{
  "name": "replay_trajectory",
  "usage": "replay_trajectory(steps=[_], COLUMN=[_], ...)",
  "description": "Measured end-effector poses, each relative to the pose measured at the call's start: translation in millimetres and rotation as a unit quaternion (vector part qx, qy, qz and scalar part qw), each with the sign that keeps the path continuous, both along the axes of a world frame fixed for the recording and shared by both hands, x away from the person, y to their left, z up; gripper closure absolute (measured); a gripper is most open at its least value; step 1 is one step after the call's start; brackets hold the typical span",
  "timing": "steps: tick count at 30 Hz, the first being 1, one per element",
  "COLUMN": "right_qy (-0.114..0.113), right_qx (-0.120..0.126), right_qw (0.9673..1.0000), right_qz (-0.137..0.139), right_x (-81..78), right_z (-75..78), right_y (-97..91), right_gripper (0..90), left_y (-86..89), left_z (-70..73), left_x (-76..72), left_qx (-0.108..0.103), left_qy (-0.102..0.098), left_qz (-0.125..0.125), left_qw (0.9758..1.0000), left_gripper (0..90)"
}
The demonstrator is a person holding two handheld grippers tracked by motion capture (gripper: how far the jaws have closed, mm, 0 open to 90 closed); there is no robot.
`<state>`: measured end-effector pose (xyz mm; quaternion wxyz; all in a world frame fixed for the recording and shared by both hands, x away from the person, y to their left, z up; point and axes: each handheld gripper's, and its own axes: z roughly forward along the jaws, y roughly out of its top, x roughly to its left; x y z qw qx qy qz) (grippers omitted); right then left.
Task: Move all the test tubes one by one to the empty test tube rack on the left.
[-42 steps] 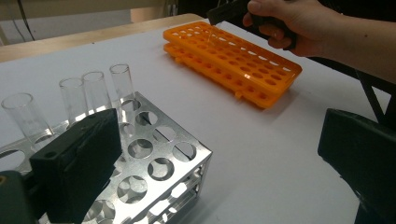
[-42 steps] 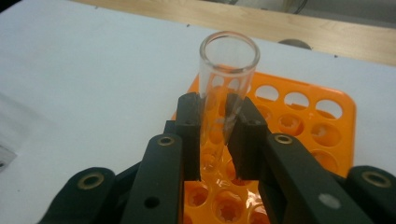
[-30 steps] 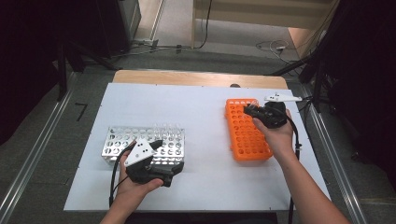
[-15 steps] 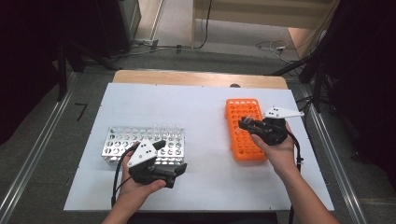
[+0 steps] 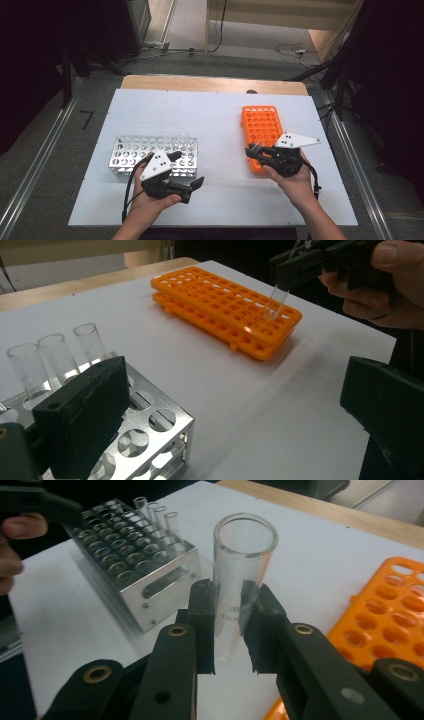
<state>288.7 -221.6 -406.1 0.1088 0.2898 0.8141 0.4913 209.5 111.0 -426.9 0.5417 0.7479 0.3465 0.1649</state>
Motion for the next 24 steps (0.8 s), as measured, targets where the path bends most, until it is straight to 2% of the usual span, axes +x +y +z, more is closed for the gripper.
replay_trajectory(steps=[8, 16, 24], right_qy=[0.001, 0.003, 0.004], right_qx=[-0.01, -0.019, -0.032], right_qw=[0.9992, 0.9975, 0.9948], right_qz=[0.038, 0.068, 0.096], right_x=[-18.9, -28.5, -38.3], right_z=[-6.8, -13.6, -18.0], right_y=[15.1, 30.7, 47.9], right_gripper=[73.2, 73.2, 73.3], left_y=[-4.8, -9.9, -20.7], left_z=[0.8, 3.9, 8.2], left_x=[-0.4, -1.1, -3.4], left_qx=[0.001, -0.005, -0.017], left_qy=[-0.003, -0.006, -0.013], left_qz=[-0.01, -0.021, -0.047], left_qw=[0.9999, 0.9998, 0.9987], left_gripper=[0.0, 0.7, 11.5])
